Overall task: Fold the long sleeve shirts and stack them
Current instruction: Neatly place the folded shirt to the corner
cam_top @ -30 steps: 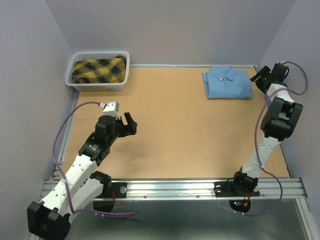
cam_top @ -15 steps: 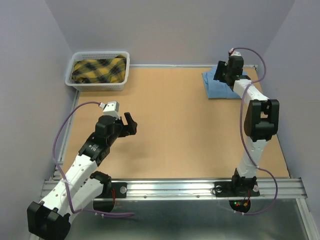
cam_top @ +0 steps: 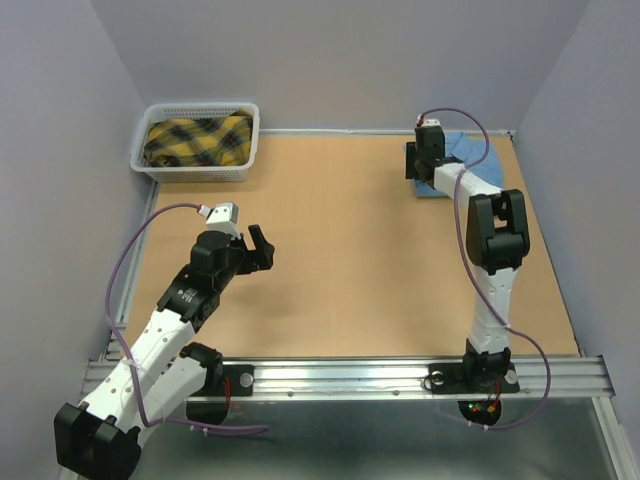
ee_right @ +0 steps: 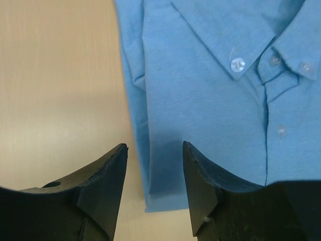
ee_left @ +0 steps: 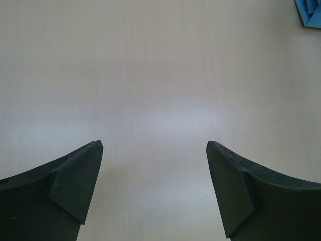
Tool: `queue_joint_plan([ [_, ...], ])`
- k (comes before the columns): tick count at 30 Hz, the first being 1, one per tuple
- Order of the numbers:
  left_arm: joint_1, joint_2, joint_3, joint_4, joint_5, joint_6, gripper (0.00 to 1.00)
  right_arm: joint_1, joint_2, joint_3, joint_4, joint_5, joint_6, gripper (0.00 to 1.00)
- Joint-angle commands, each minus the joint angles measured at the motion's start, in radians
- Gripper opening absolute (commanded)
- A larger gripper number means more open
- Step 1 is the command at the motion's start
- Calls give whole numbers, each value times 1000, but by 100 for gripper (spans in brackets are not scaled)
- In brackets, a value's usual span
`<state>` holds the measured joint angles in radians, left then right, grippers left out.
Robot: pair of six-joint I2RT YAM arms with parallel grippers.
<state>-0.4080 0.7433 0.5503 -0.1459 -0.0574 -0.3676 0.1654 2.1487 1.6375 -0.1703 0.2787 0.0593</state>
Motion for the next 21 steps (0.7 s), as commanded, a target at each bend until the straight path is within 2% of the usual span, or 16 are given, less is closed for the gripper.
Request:
queue_joint_plan([
  [1, 6, -4, 22, 48, 1, 7, 96, 3, 45, 137, 29, 108, -50, 53],
  [5, 6, 8, 22, 46, 1, 9, 96, 2, 103, 211, 25, 99, -99, 49],
  [21, 6, 30, 20, 43, -9, 7, 96, 3, 298, 430, 25, 94, -128, 39],
])
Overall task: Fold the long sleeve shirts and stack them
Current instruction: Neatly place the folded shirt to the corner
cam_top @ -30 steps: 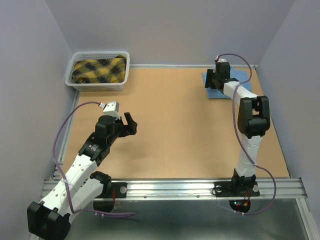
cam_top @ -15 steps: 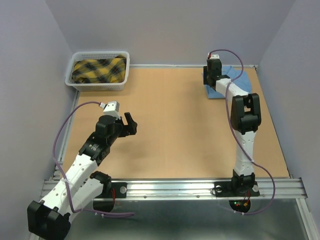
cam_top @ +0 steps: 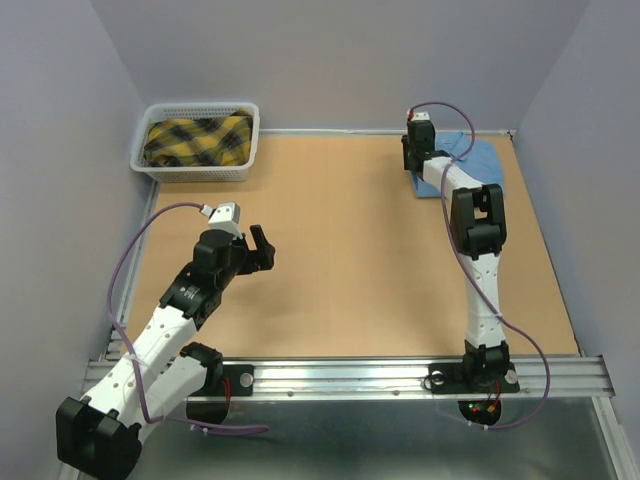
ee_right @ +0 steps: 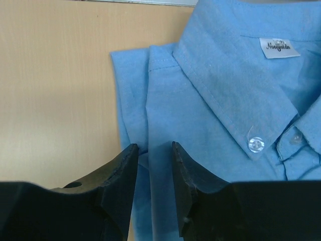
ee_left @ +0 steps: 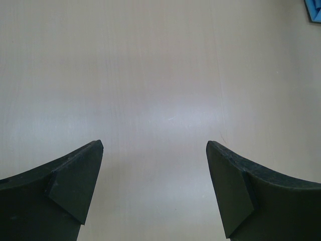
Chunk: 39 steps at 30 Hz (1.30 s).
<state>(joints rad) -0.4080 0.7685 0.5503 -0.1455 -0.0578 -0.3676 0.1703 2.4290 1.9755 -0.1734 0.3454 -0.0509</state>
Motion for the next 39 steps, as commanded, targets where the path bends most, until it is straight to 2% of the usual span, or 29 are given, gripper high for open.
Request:
queue_joint_plan([
  [1, 6, 8, 20, 43, -7, 7, 96, -3, 25, 92, 28, 36, -18, 38],
  [4, 6, 9, 20, 44, -7, 7, 96, -2, 22, 53, 28, 41, -7, 33],
  [5, 6, 9, 20, 44, -7, 7, 96, -3, 12, 30, 28, 38, -4, 26],
  [9, 6, 3, 20, 46, -2, 7, 96, -2, -70, -111, 28, -6, 48, 17],
  [16, 6, -14, 16, 55, 21, 4, 96, 61, -278, -508, 29, -88, 147, 1],
  [22, 6, -11, 8, 72, 53, -4, 95, 184, -451, -765, 28, -109, 226, 1],
  [24, 6, 9, 7, 92, 110, -16, 95, 244, -531, -829, 28, -143, 262, 1],
  [27, 3, 64, -4, 191, 185, -117, 90, 317, -632, -940, 28, -184, 354, 1],
  [28, 1, 87, -6, 192, 208, -117, 90, 337, -652, -940, 28, -181, 365, 1],
  [31, -31, 217, 6, 338, 254, -238, 82, 391, -720, -986, 25, -204, 404, 1],
  [32, -55, 304, 22, 357, 262, -275, 81, 403, -748, -1003, 23, -218, 410, 1],
  [34, -78, 408, 98, 366, 260, -297, 80, 410, -774, -1027, 23, -226, 427, 1],
  [37, -101, 640, 183, 383, 291, -364, 74, 416, -806, -1055, 23, -230, 419, 1],
  [39, -115, 711, 230, 400, 302, -398, 69, 419, -814, -1061, 23, -223, 413, 1],
])
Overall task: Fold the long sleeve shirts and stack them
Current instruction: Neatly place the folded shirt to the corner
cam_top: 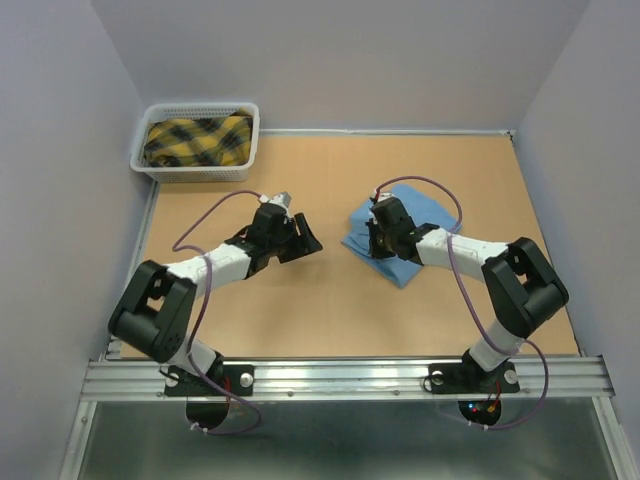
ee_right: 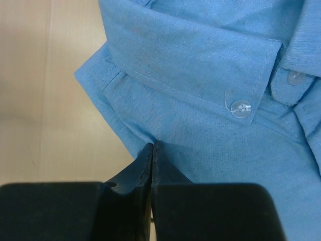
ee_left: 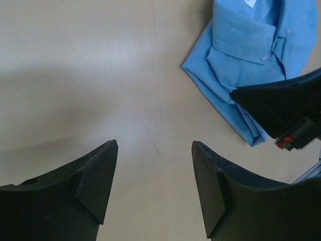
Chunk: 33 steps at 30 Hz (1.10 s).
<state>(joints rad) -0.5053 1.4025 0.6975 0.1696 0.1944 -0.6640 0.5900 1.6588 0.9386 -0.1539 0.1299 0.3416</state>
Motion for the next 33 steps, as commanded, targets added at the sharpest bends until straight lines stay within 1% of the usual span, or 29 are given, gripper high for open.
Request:
queue_joint_plan([
  [1, -24, 110, 103, 94, 53, -106, 66, -1, -47, -27, 4, -7, 17, 1],
  [2, -30, 171, 126, 97, 50, -106, 65, 1, -50, -27, 4, -10, 16, 0],
  [5, -55, 275, 213, 91, 46, -109, 64, 4, -53, -27, 5, -19, 11, 1],
  [9, -87, 366, 304, 74, 48, -102, 64, 5, -48, -24, 5, -12, 4, 1],
  [11, -94, 406, 318, 68, 46, -103, 64, 5, -48, -21, 8, -13, 2, 1],
  [16, -96, 461, 355, 62, 28, -97, 63, 8, -41, -20, 11, -19, 2, 1],
  [19, -99, 495, 391, 19, -7, -72, 62, 11, -44, -20, 17, -21, 2, 1],
  [25, -105, 539, 430, -16, -19, -36, 54, 16, -45, -21, 20, -19, 5, 1],
  [31, -114, 541, 410, -21, -6, -29, 50, 18, -50, -23, 22, -18, 5, 1],
  [33, -121, 544, 410, -21, -4, -25, 44, 19, -47, -21, 24, -22, 7, 1],
])
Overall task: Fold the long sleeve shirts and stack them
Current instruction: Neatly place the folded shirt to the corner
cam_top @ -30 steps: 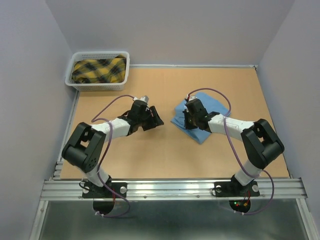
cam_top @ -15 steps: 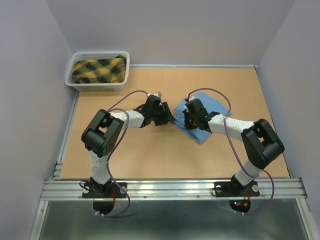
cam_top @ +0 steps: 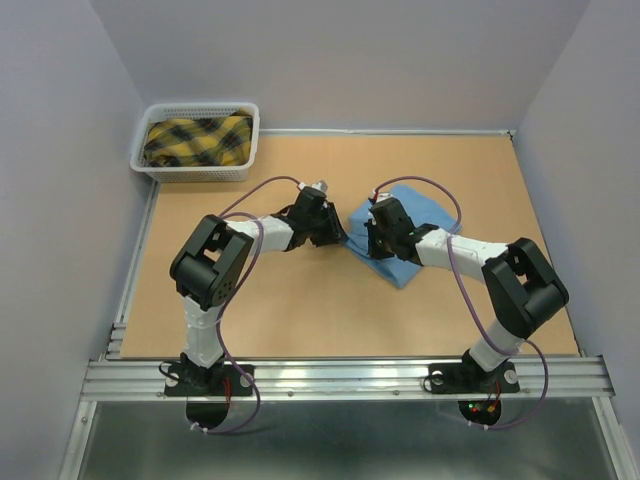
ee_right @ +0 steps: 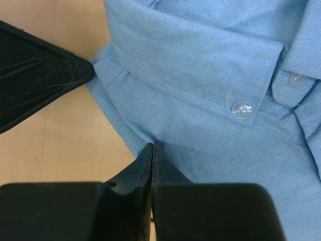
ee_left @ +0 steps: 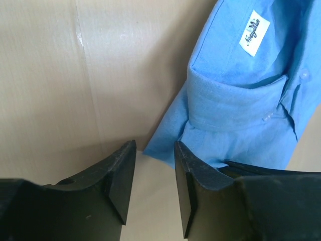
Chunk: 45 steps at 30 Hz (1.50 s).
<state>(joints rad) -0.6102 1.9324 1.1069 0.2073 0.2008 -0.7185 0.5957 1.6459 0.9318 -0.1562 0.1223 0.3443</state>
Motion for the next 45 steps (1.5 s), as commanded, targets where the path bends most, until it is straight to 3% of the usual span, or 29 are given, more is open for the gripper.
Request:
queue_joint_plan([
  [1, -19, 16, -1, -57, -11, 30, 42, 13, -35, -13, 27, -15, 2, 1],
  [9, -23, 39, 5, -57, -12, 36, 32, 16, -34, -8, 27, -10, -1, 1],
  [13, -26, 45, 7, -59, -15, 40, 16, 18, -37, -4, 29, -16, -7, 1],
  [14, -26, 45, 7, -57, -15, 44, 2, 18, -41, -1, 27, -19, -11, 3],
  [15, -26, 43, 5, -59, -15, 45, 0, 18, -44, 2, 26, -16, -13, 8],
  [18, -28, 37, 5, -59, -17, 54, 0, 21, -63, 21, 24, -16, -24, 22],
  [23, -28, 17, 1, -57, -15, 60, 0, 32, -66, 87, 3, -15, -73, 36],
  [34, -31, -3, 2, -57, -1, 68, 0, 47, 61, 189, 1, 43, -195, 44],
  [45, -31, 7, -15, -32, 32, 56, 0, 62, 134, 206, 53, 50, -240, 45],
])
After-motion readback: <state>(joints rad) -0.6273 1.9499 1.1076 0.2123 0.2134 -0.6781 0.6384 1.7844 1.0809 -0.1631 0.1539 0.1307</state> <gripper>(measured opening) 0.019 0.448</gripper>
